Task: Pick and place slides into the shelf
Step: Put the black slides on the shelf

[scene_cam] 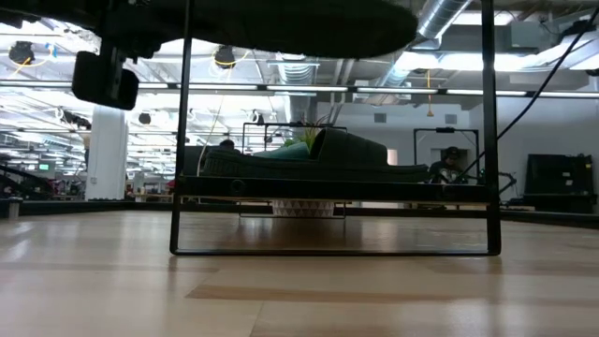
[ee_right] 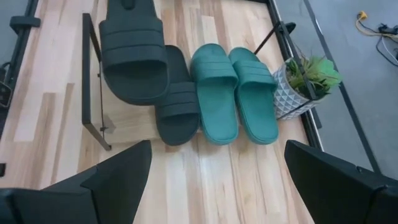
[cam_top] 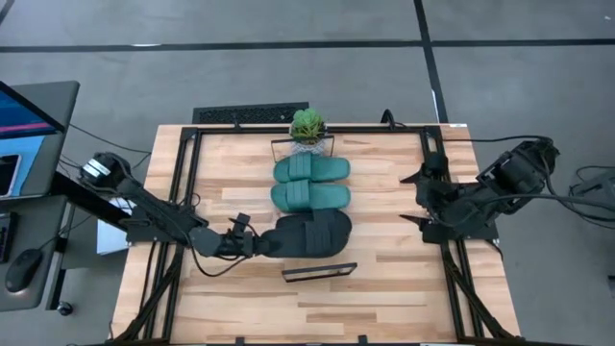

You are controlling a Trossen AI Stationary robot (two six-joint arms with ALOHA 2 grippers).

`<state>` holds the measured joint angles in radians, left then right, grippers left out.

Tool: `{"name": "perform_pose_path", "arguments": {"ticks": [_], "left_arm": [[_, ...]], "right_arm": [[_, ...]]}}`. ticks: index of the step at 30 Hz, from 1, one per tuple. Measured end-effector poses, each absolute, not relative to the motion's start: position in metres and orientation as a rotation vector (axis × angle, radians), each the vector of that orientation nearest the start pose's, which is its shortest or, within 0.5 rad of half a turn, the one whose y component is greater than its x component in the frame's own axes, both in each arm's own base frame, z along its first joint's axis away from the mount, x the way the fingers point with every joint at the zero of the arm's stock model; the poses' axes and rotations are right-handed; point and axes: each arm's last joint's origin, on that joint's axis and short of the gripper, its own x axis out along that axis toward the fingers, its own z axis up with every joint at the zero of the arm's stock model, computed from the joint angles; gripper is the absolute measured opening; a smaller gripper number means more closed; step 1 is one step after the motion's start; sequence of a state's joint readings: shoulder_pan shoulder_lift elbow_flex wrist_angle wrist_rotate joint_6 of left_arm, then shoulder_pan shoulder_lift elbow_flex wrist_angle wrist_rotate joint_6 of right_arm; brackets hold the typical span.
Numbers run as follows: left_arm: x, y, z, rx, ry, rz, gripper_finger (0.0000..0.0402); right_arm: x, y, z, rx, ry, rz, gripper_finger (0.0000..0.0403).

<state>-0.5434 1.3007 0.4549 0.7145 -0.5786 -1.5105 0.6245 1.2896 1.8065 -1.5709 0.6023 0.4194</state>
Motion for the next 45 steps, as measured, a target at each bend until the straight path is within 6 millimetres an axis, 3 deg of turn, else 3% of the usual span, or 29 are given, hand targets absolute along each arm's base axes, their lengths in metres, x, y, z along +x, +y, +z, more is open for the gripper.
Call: {"name": "perform_pose_path", "arguments": {"ticks": [19, 45], "left_arm": [[0.246, -0.132, 0.151, -1.537, 0.008, 0.1, 0.0041], [0.242, -0.141, 0.139, -1.504, 0.071, 0.147, 0.0041]], "right_arm": [[0.148, 0.095, 0.45, -0.189, 0.846, -0.106, 0.0359], [0.148, 0.097, 0.45, -0.17, 0.87, -0.068, 0.0359]]}}
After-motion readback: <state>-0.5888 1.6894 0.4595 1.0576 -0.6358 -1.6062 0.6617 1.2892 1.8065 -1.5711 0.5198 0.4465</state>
